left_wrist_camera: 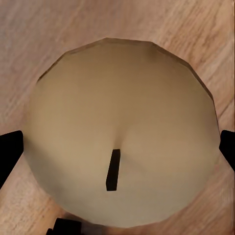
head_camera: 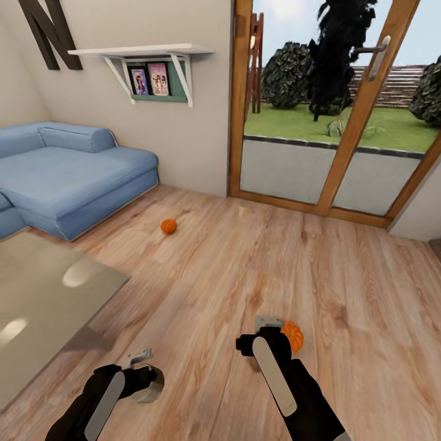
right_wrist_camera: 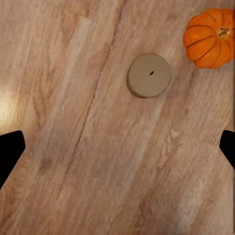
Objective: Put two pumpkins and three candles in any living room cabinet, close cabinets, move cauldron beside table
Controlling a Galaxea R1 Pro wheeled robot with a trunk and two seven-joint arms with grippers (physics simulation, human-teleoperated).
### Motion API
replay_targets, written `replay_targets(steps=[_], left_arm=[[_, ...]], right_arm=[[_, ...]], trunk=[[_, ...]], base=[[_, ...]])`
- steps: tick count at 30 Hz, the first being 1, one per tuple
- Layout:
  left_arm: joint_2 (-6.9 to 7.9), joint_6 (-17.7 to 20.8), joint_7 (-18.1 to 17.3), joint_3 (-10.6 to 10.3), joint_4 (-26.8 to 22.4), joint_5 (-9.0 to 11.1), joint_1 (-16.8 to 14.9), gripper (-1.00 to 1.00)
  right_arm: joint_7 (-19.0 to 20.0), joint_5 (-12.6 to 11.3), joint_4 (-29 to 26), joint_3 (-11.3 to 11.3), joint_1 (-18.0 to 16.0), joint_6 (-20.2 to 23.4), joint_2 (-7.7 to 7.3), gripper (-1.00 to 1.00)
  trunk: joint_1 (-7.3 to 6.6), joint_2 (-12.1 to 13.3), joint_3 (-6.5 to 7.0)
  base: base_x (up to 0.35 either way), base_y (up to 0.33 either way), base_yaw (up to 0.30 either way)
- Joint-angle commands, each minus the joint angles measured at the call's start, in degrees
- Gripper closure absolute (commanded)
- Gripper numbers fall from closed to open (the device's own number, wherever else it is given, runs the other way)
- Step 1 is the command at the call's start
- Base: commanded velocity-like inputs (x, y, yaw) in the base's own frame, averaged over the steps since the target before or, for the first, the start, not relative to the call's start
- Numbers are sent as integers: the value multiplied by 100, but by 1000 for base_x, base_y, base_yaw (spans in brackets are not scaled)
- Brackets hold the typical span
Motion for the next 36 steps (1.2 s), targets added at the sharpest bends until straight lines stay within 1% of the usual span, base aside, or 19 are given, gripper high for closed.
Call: replay_targets(steps=[1,2,6,14,17,18,19,20,21,22,23,24,26,29,36], left_arm=[[6,-5,57,-18,-8,60,-3,100],[6,-73,57,-21,-8,69,-3,100],[6,-125,57,-42,-8,74,-3,100],[6,-128,57,-44,-12,79,-3,100],[-25,-73,56,-20,-219,118,-3,100],[-38,11,53,1,-438,128,-3,100],[-42,185,51,17,-670,130,-3,100],[-40,466,50,68,-896,134,-3,100],[-39,669,49,152,-1012,135,-3,100],[-39,860,46,285,-1090,136,-3,100],[-38,1082,43,513,-1160,137,-3,100],[-38,1175,42,635,-1188,137,-3,100],[-38,1295,40,799,-1222,138,-3,100],[-36,1419,40,855,-1271,138,-3,100],[-21,1505,40,831,-1284,130,-3,100]], right_arm=[[-59,-53,-4,5,-4,14,0,-100],[-59,-53,-4,5,-4,14,0,-100],[-59,-53,-4,1,-4,14,0,-100],[-59,-53,-1,-3,-4,14,0,-100],[-59,-59,4,-22,-4,14,0,-100],[-61,-57,9,-36,-4,12,0,-100],[-64,-55,24,-46,-4,8,0,-100],[-66,-54,53,-51,-4,7,0,-100],[-70,-54,74,-53,-4,6,0,-100],[-72,-51,93,-54,-4,2,0,-100],[-82,-48,110,-55,-4,-1,0,-100],[-93,-47,118,-56,-4,-5,0,-100],[-110,-45,137,-56,-4,-10,0,-100],[-116,-45,212,-56,-4,-12,0,-100],[-74,-45,529,-64,-4,-53,0,-100]], trunk=[[2,-2,-5],[2,-2,-5],[2,-2,-5],[2,-2,-5],[2,-2,-5],[2,-2,-5],[2,-2,-5],[2,-2,-5],[24,-42,-23],[46,-82,-41],[68,-122,-59],[90,-162,-77],[134,-243,-113],[199,-363,-166],[353,-644,-292]], base=[[222,-105,5],[188,-182,2],[211,-161,1],[230,5,0],[25,1,0],[7,0,0],[3,0,0],[2,0,0],[1,0,0],[0,0,0],[0,0,0],[0,0,0],[0,0,0],[0,0,0],[0,0,0]])
